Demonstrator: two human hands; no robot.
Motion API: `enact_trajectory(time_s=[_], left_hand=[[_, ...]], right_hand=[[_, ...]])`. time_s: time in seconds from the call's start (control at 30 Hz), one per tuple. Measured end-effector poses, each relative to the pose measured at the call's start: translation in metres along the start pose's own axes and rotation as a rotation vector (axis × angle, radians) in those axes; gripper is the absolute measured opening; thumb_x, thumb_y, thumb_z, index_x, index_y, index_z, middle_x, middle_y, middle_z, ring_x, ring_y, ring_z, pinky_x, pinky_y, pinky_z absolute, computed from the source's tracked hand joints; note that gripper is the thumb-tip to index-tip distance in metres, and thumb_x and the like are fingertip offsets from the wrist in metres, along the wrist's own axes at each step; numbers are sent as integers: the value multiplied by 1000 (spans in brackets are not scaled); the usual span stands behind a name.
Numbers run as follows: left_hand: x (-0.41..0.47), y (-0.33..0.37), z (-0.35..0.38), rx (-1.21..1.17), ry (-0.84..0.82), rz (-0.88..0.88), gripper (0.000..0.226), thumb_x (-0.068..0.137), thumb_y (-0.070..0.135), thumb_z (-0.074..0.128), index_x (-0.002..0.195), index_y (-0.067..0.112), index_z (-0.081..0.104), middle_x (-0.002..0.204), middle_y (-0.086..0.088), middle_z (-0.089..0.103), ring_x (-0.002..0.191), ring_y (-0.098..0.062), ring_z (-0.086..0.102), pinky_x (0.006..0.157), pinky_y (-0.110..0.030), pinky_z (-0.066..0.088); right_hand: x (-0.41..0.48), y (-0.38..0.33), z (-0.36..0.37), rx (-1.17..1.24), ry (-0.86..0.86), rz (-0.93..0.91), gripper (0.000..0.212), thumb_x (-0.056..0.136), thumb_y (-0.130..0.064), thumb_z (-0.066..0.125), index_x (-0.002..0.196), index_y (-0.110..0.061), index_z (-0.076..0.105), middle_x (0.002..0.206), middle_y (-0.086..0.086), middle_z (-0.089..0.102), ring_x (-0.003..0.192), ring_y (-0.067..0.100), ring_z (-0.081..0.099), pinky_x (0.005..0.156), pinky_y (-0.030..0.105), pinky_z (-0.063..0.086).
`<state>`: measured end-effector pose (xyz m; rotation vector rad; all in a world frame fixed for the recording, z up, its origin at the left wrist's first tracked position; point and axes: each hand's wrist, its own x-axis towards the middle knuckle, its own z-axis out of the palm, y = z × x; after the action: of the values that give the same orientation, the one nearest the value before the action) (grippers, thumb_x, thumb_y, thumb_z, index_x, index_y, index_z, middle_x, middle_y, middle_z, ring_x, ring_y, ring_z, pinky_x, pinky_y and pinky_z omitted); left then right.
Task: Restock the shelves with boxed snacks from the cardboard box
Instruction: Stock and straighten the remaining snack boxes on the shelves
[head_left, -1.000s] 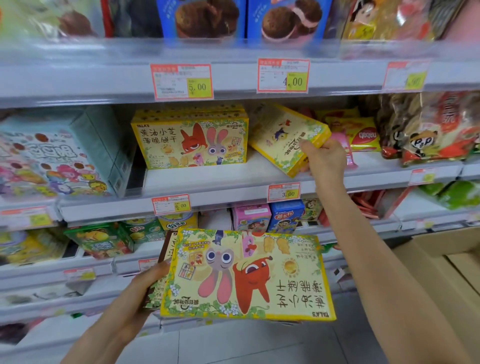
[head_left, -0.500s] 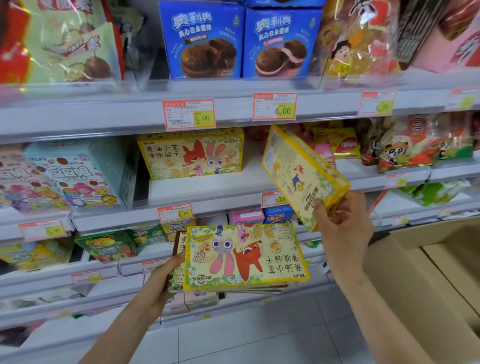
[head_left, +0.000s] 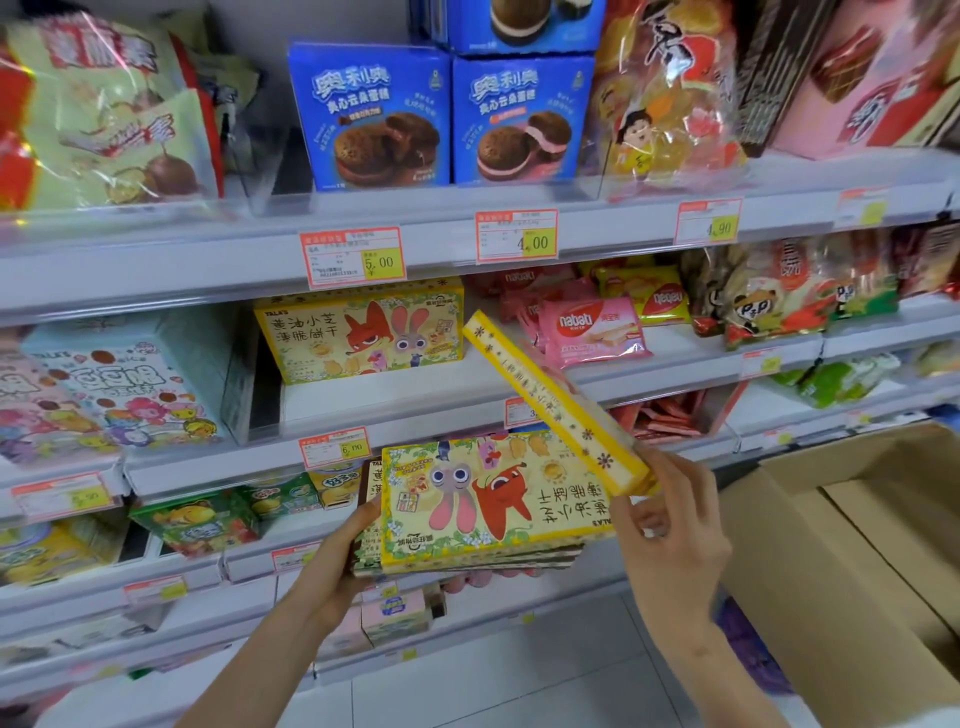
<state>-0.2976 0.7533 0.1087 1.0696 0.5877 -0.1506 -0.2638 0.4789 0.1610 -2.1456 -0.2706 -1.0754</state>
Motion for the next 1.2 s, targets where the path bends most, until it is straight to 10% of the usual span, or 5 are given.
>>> enact_trajectory(time_s=[0.47,0.7,0.83,0.97,1.2], left_hand=[[-6,3,-11,-70,4,3,16,96,23,44,94,20,60,70,2,73,57,-10,69,57,-30,50],[-6,-1,-24,-85,16,0,19,94,23,47,99,17,64,84,-4,74,69,-15,71,69,-34,46],[-8,-1,-29,-75,50,-19,19,93,25,49,102,17,64,91,-6,74,85,-22,66,76,-36,47],[-7,-2,-34,-78,56,-24,23,91,27,50,108,17,62,98,-7,72,92,-24,62,88,-40,45],[-13,-8,-55,-73,46,-16,24,97,24,40,102,14,62,81,-4,74,66,-16,71,54,-28,55]], right_hand=[[-15,3,4,227,-202,142,75,66,24,50,113,-34,58,133,1,43,107,30,55,60,12,46],[21,15,6,342,-56,566,26,91,-6,53,107,-24,61,107,0,57,79,6,57,66,16,45],[98,48,24,199,-503,868,23,91,-30,59,100,-10,66,102,9,69,92,23,58,83,34,44],[139,41,56,186,-1087,880,51,76,-57,65,97,-12,70,86,3,70,60,17,52,55,25,39],[133,14,77,312,-1262,904,23,79,-30,72,70,-11,65,60,3,62,49,16,55,50,22,41]])
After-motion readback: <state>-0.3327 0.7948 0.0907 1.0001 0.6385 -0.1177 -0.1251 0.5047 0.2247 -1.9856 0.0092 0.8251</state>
